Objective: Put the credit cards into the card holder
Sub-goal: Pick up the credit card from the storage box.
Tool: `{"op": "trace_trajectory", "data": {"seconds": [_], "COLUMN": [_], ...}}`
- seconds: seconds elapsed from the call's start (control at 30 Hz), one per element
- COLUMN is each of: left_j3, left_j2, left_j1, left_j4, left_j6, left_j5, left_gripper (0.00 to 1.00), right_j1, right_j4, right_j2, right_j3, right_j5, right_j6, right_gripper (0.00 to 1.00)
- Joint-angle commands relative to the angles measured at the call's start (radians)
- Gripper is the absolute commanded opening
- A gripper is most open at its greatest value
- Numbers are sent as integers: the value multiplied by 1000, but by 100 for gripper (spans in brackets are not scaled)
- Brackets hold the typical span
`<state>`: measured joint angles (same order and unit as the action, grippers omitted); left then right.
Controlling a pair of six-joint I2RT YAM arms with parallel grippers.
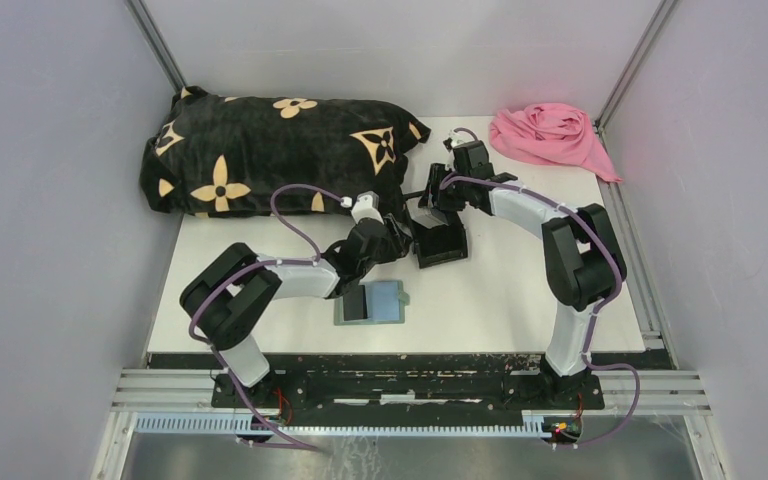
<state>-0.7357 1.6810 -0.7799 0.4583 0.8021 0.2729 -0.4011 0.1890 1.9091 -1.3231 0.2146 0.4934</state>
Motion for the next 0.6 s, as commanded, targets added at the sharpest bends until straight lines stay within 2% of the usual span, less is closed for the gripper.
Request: {"op": "trace_trajectory", "data": {"seconds": [0.0,0.4,0.57], "left_j3": [-70,-121,-132], "left_j2": [36,103,108], "left_j1": [8,10,16], "left_j4": [79,64,50], "left_j6": [-54,-69,-72], "left_j5": [-59,-86,-75], "left_gripper": [52,50,50], "right_j1": [0,-7,-17], "right_j4": [-62,-47,-25], "right_j2": [-6,-87,-114], "right_j3": [15,31,35], "right_j5": [83,103,98], "right_j6": [58,83,73], "right_gripper": [51,48,44]}}
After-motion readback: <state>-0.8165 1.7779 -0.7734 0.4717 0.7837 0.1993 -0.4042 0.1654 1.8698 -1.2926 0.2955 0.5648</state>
